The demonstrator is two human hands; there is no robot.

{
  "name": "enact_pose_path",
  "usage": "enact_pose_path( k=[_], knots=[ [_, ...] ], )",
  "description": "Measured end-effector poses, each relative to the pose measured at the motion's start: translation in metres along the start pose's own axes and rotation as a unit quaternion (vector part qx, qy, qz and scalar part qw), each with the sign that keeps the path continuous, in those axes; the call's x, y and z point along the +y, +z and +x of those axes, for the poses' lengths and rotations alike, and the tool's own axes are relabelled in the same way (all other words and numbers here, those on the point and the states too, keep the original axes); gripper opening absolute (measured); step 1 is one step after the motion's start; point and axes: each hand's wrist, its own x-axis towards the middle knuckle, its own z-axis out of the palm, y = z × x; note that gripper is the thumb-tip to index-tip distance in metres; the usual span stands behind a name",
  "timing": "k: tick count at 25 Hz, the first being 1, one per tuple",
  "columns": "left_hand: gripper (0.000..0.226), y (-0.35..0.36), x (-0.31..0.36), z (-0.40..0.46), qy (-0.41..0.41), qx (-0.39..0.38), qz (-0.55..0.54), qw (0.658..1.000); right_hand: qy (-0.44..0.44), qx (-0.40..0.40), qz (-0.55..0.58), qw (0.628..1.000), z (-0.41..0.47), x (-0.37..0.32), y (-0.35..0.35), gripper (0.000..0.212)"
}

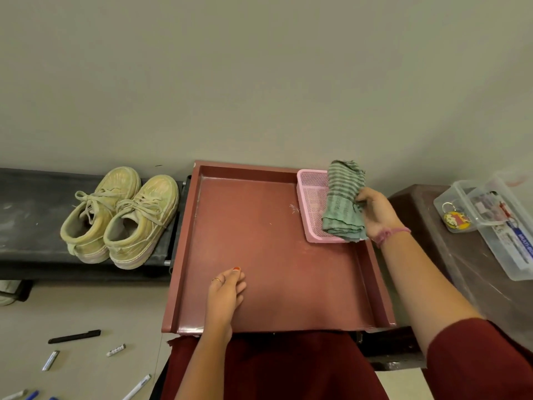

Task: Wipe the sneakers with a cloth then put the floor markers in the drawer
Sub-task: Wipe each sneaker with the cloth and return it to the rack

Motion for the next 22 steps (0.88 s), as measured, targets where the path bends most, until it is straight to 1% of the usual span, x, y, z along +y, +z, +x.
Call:
enact_pose_path(
  k=[1,3,5,7,10,12,16,18,20,21,22],
  knots=[
    [0.009,-0.001,0.001,-0.004,0.003,0.000,-0.005,1.000,-0.006,-0.033,0.027,0.999,-0.013,0.002,0.002,0.038],
    [0.008,-0.004,0.001,-0.013,0.010,0.002,-0.025,1.000,-0.003,-0.049,0.056,0.997,-0.036,0.010,0.008,0.041],
    [0.008,-0.008,0.000,-0.024,0.030,0.003,-0.030,0.999,0.022,-0.037,0.071,0.997,-0.055,0.024,0.012,0.048],
    [0.009,-0.012,-0.002,-0.037,0.069,0.008,-0.019,0.997,0.039,-0.015,0.081,0.996,-0.073,0.038,0.019,0.049],
    [0.011,-0.022,-0.001,-0.060,0.112,0.001,-0.007,0.994,0.038,-0.011,0.114,0.993,-0.102,0.057,0.027,0.044],
    [0.012,-0.023,-0.001,-0.066,0.123,-0.007,0.003,0.992,0.018,-0.011,0.133,0.991,-0.112,0.065,0.030,0.038],
    [0.012,-0.061,0.010,-0.075,0.151,0.027,0.006,0.988,0.013,-0.014,0.142,0.990,-0.139,0.089,0.051,0.032],
    [0.012,-0.086,0.019,-0.070,0.173,0.048,0.042,0.983,0.024,-0.022,0.136,0.990,-0.148,0.102,0.062,0.036],
    [0.017,-0.108,0.031,-0.063,0.202,0.069,0.107,0.971,0.038,-0.021,0.132,0.990,-0.151,0.115,0.070,0.039],
    [0.023,-0.119,0.037,-0.058,0.220,0.087,0.154,0.959,0.045,-0.019,0.131,0.990,-0.153,0.119,0.074,0.039],
    [0.029,-0.130,0.044,-0.053,0.245,0.109,0.215,0.939,0.051,-0.019,0.127,0.990,-0.153,0.125,0.078,0.040]
  ],
)
